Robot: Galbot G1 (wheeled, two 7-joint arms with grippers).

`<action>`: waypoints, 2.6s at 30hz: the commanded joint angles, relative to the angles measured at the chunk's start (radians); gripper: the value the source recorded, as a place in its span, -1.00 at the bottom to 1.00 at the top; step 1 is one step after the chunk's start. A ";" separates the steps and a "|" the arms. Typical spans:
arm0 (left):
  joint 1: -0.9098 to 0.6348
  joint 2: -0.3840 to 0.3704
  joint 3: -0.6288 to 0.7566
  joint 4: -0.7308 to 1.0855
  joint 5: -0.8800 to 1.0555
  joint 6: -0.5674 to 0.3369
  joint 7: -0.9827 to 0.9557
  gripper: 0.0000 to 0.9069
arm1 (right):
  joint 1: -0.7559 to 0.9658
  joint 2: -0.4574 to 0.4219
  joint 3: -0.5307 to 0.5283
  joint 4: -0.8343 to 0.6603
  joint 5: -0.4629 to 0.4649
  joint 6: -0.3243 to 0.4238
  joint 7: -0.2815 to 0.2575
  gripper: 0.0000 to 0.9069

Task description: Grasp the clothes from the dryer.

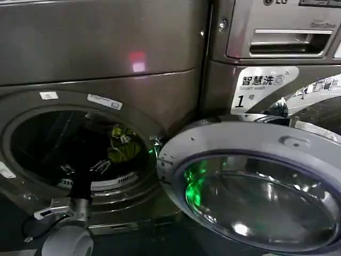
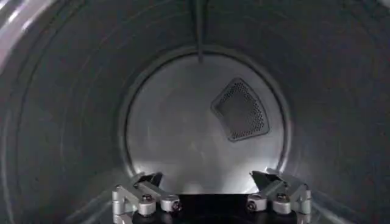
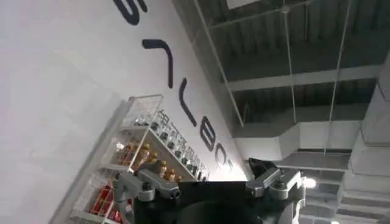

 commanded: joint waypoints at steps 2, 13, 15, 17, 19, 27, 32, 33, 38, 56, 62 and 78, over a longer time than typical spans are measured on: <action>-0.003 -0.002 -0.001 0.002 -0.001 -0.001 0.001 1.00 | -0.003 -0.001 0.006 -0.005 -0.003 0.004 0.005 1.00; -0.155 0.017 0.011 0.102 -0.037 0.000 0.009 1.00 | -0.059 0.024 0.066 -0.007 0.003 0.011 0.009 1.00; -0.223 0.018 0.029 0.166 -0.050 0.005 0.012 1.00 | -0.067 0.027 0.073 -0.005 0.003 0.009 0.009 1.00; -0.292 0.014 0.049 0.238 -0.054 0.009 0.017 1.00 | -0.075 0.033 0.078 -0.001 0.003 0.003 0.014 1.00; -0.363 0.015 0.071 0.323 -0.054 0.008 0.028 1.00 | -0.085 0.040 0.088 0.005 0.003 -0.011 0.018 1.00; -0.622 -0.019 0.144 0.628 -0.038 -0.007 0.038 1.00 | -0.104 0.037 0.112 0.009 0.003 -0.035 0.022 1.00; -0.709 -0.045 0.159 0.785 -0.030 -0.010 0.041 1.00 | -0.100 0.036 0.110 0.026 0.001 -0.065 0.021 1.00; -0.730 -0.051 0.162 0.832 -0.025 -0.014 0.043 1.00 | -0.099 0.036 0.110 0.028 0.000 -0.072 0.023 1.00; -0.817 -0.073 0.169 0.953 -0.011 -0.027 0.052 1.00 | -0.095 0.026 0.109 0.031 -0.034 -0.082 0.035 1.00; -1.068 0.004 0.316 1.234 0.106 0.109 0.470 1.00 | -0.076 0.022 0.090 -0.001 -0.042 -0.011 0.014 1.00; -1.170 0.029 0.455 1.384 0.259 0.018 0.730 1.00 | -0.081 0.023 0.095 -0.003 -0.042 -0.005 0.008 1.00; -1.447 -0.020 0.619 1.781 0.956 -0.145 1.111 1.00 | -0.087 0.035 0.101 0.005 -0.043 0.001 0.004 1.00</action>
